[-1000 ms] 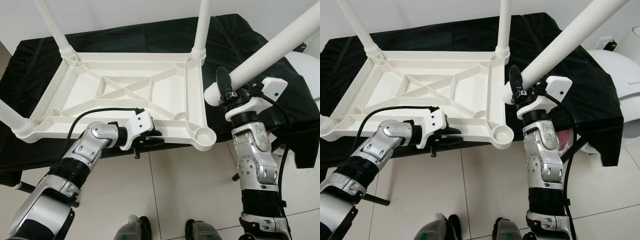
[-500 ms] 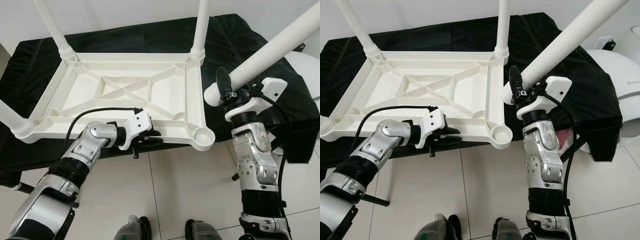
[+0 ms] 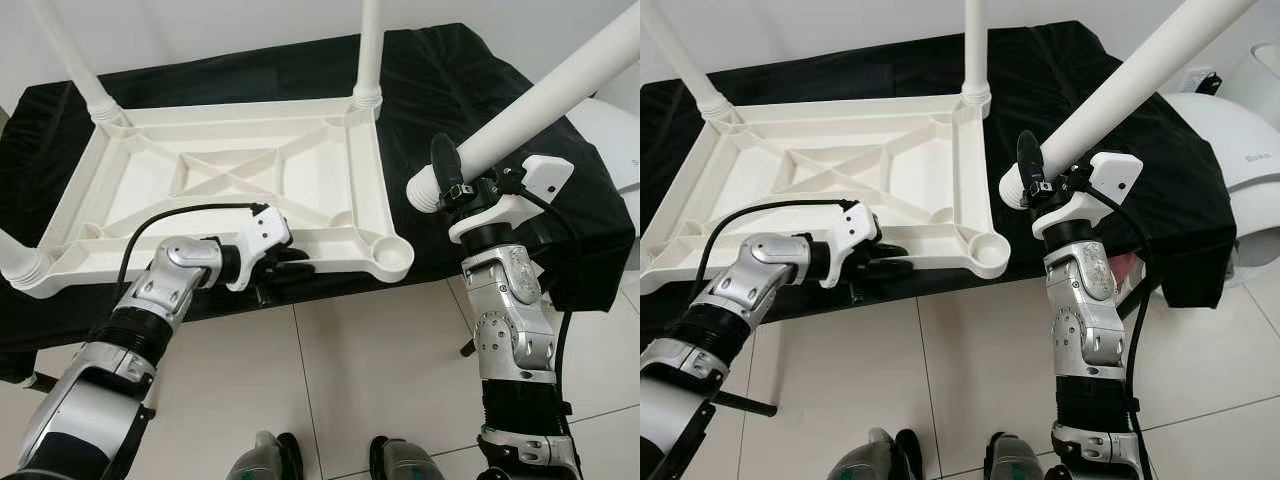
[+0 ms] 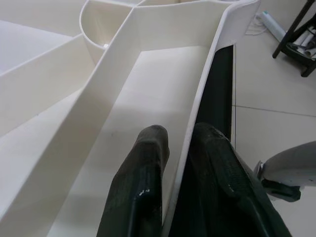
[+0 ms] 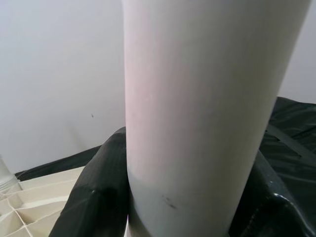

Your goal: Building children table

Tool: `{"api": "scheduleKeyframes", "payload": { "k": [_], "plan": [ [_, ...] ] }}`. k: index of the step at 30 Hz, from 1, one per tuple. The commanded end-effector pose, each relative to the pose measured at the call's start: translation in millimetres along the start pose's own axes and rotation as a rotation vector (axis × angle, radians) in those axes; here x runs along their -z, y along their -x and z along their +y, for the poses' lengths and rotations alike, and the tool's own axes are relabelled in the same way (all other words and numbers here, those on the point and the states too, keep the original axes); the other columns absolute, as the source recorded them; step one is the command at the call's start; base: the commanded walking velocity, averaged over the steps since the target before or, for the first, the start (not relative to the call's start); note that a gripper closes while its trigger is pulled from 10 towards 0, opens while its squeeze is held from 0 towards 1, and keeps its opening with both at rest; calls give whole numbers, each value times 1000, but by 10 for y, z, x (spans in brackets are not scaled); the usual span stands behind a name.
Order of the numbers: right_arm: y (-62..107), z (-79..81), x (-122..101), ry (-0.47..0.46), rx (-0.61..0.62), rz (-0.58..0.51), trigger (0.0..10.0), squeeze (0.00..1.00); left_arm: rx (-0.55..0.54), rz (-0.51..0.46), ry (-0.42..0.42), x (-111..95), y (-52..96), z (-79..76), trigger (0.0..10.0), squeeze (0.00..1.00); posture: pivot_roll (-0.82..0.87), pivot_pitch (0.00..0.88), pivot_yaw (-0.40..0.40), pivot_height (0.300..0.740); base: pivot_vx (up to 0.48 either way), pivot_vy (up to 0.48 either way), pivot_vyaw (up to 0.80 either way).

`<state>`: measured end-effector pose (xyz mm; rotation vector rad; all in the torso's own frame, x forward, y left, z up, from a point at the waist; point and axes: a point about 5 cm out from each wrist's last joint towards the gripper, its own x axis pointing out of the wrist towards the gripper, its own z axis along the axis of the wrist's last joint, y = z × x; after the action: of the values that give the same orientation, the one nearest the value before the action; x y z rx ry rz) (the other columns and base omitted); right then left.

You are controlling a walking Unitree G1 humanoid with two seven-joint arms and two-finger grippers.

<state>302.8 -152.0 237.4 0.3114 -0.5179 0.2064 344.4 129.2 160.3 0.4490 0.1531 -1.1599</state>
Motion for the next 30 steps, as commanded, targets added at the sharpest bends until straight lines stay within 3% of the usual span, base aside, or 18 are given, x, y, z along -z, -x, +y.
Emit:
{"api": "scheduleKeyframes", "payload": {
  "k": [1,2,3,4,5,6,7,8,10,11,12,19,30],
  "plan": [
    [14,30,-27,-10,-5,-17,10000,0,-135,-36,57,12,107,127,7725,0,-153,157,104,740,0,0,0],
    [14,30,-27,-10,-5,-17,10000,0,-135,-36,57,12,107,127,7725,0,-153,157,104,740,0,0,0],
    [14,27,-28,-10,-4,-17,10000,0,-138,-40,60,7,112,132,3412,0,-153,157,104,740,0,0,0],
    [14,27,-28,-10,-4,-17,10000,0,-138,-40,60,7,112,132,3412,0,-153,157,104,740,0,0,0],
    [15,26,-28,-10,-3,-17,10000,0,-143,-40,67,10,116,136,6196,0,-153,157,104,740,0,0,0],
    [13,27,-28,-10,-3,-17,10000,0,-143,-41,69,11,125,137,4588,0,-157,160,107,740,0,0,0],
    [13,27,-28,-10,-3,-17,10000,0,-143,-41,69,11,125,137,4588,0,-157,160,107,740,0,0,0],
    [12,29,-29,-11,-2,-18,10000,0,-149,-39,71,18,135,139,0,0,-157,160,107,740,0,0,0],
    [11,30,-30,-11,-2,-18,10000,0,-153,-38,73,22,143,142,0,0,-157,160,107,740,0,0,0],
    [14,27,-32,-10,-1,-19,10000,0,-138,-42,65,20,161,110,3098,0,-157,161,108,740,0,0,0],
    [16,25,-33,-10,-2,-18,10000,0,-109,-47,59,8,166,55,10000,0,-155,160,106,740,0,0,0],
    [10,36,-29,-11,-19,-11,10000,0,-18,-67,57,-27,199,-118,10000,0,-156,160,106,740,0,0,0],
    [22,35,-42,-7,-20,-13,10000,0,-72,-42,80,27,348,-129,10000,0,-158,162,106,740,0,0,0]
  ]
}}
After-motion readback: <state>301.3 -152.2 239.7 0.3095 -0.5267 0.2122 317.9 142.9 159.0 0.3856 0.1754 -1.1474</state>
